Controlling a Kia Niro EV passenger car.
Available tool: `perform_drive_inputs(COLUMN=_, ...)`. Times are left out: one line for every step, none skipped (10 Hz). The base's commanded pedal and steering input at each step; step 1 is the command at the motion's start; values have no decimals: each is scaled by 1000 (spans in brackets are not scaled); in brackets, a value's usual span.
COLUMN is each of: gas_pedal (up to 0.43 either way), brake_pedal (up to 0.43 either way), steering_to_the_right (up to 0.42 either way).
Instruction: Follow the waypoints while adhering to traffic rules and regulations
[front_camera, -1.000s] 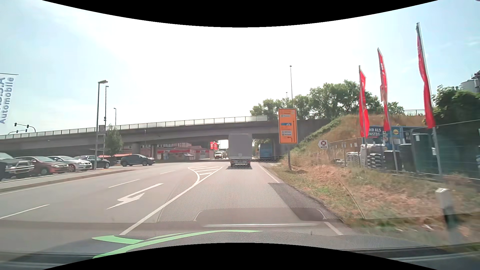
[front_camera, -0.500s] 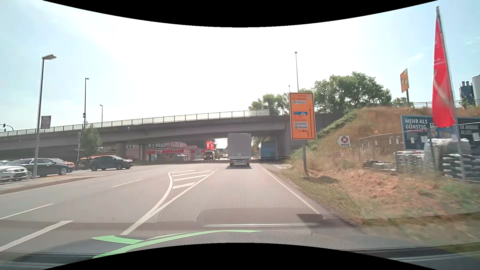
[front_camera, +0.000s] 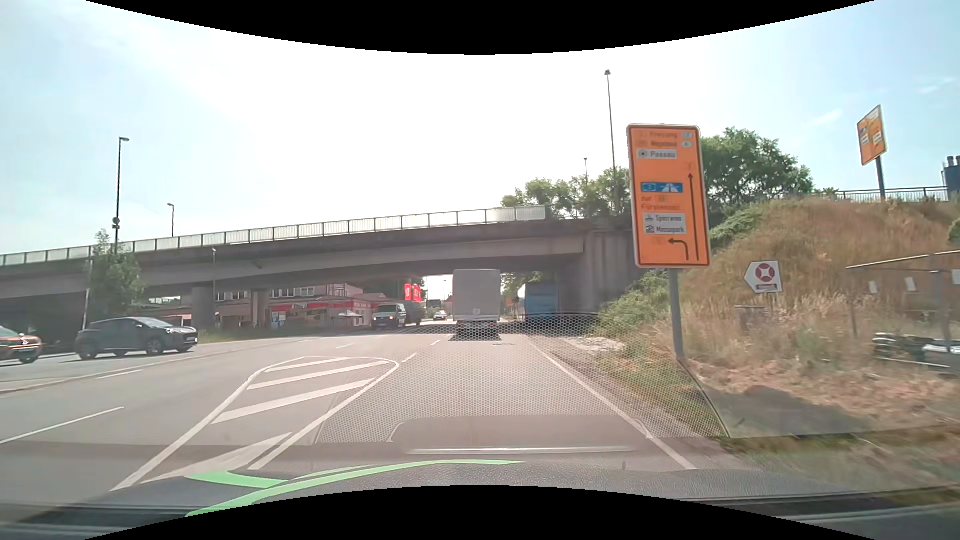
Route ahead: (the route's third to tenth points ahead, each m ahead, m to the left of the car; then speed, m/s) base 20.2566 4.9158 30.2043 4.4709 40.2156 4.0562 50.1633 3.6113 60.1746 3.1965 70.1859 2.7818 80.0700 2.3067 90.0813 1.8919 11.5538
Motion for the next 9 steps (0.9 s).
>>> perform_drive_inputs(gas_pedal=118, brake_pedal=0, steering_to_the_right=5)
perform_drive_inputs(gas_pedal=118, brake_pedal=0, steering_to_the_right=5)
perform_drive_inputs(gas_pedal=118, brake_pedal=0, steering_to_the_right=5)
perform_drive_inputs(gas_pedal=118, brake_pedal=0, steering_to_the_right=5)
perform_drive_inputs(gas_pedal=118, brake_pedal=0, steering_to_the_right=5)
perform_drive_inputs(gas_pedal=118, brake_pedal=0, steering_to_the_right=4)
perform_drive_inputs(gas_pedal=118, brake_pedal=0, steering_to_the_right=4)
perform_drive_inputs(gas_pedal=118, brake_pedal=0, steering_to_the_right=4)
perform_drive_inputs(gas_pedal=118, brake_pedal=0, steering_to_the_right=4)
